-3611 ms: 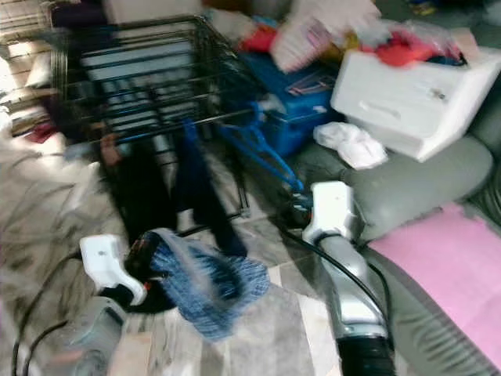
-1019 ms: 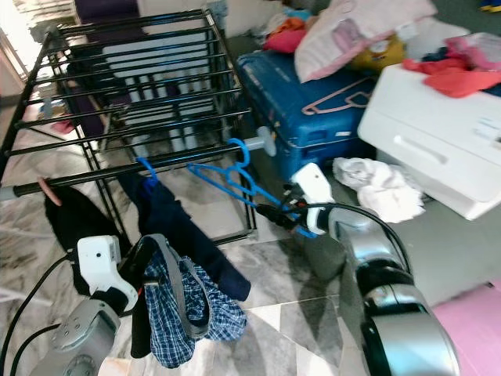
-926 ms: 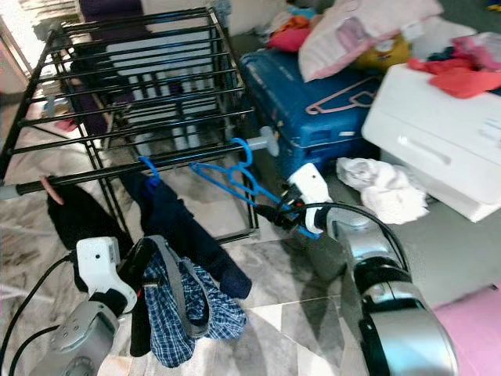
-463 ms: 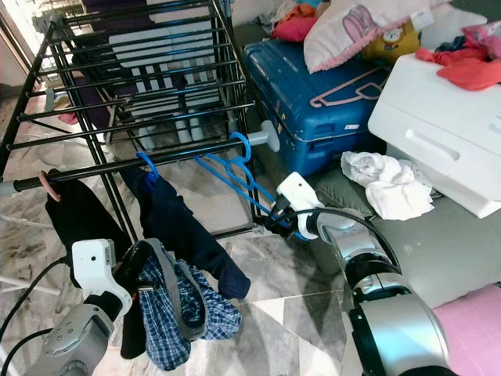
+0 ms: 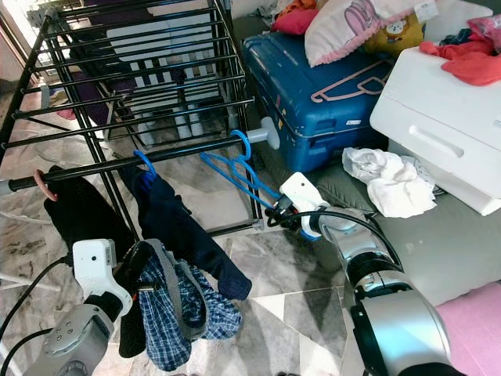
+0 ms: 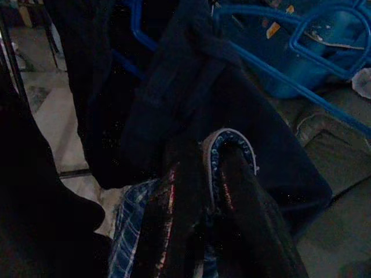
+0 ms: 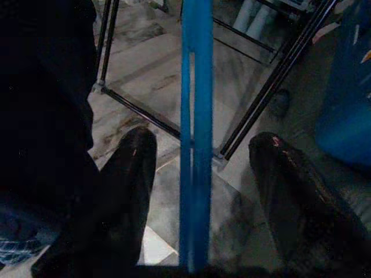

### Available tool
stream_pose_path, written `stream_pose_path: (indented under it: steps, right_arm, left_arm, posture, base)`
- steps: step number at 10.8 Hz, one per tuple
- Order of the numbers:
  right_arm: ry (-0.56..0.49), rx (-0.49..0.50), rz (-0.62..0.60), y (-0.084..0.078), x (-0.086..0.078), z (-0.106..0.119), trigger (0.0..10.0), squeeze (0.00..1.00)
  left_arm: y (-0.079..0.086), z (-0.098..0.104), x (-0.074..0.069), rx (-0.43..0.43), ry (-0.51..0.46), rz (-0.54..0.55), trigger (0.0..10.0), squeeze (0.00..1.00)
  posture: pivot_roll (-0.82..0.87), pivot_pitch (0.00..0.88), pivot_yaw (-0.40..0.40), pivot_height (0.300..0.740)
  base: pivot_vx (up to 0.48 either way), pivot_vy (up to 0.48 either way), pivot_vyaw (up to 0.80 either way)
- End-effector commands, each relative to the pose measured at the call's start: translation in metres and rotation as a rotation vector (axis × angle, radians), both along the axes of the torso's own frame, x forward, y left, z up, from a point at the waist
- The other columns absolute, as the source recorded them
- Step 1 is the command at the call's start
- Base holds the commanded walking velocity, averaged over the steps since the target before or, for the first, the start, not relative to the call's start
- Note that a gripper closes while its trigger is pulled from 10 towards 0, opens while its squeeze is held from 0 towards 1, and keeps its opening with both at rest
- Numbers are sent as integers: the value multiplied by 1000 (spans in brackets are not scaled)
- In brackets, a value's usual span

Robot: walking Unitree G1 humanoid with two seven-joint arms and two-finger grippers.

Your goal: Hang hanger

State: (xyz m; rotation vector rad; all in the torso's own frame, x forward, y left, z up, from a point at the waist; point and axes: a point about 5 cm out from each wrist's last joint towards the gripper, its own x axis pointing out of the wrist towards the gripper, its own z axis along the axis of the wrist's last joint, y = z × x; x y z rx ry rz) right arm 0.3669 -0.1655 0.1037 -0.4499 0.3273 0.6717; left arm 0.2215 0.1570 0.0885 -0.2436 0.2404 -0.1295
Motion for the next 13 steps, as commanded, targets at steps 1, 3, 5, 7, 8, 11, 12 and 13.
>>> stream_pose_path:
  steps: [1, 3, 5, 7, 8, 11, 12, 13]
  right_arm:
    - [-21, -1, 4, 3, 4, 6, 0, 0]
    - [-32, -2, 1, 4, 6, 9, 0, 0]
    - [-38, -2, 7, 6, 6, 10, 0, 0]
    - [-40, -4, 9, 9, 7, 11, 39, 0]
    - [-42, -5, 9, 9, 7, 11, 118, 0]
    - [-51, -2, 6, 9, 8, 13, 0, 0]
    - [-52, -2, 5, 9, 8, 13, 0, 0]
    - [-52, -1, 4, 9, 8, 13, 0, 0]
  left_arm:
    - [4, 4, 0, 14, -10, 10, 10000, 0]
    - [2, 4, 0, 10, -10, 13, 10000, 0]
    - [2, 4, 0, 9, -10, 16, 10000, 0]
    - [2, 4, 0, 6, -9, 14, 10000, 0]
    - [2, 4, 0, 7, -9, 14, 10000, 0]
    - [1, 3, 1, 6, -8, 14, 10000, 0]
    - [1, 3, 1, 6, -8, 13, 10000, 0]
    - [1, 3, 1, 7, -7, 11, 10000, 0]
  posture:
    - [35, 108, 67, 740]
    - [37, 105, 59, 740]
    - [38, 104, 57, 740]
    - [38, 104, 57, 740]
    - [38, 104, 57, 740]
    - [40, 101, 53, 740]
    - [38, 100, 55, 740]
    - [37, 99, 57, 740]
  base:
    - [0, 0, 0]
    - [0, 0, 0]
    - [0, 0, 0]
    - [0, 0, 0]
    - [0, 0, 0]
    - [0, 0, 0]
    - [0, 0, 0]
    - [0, 0, 0]
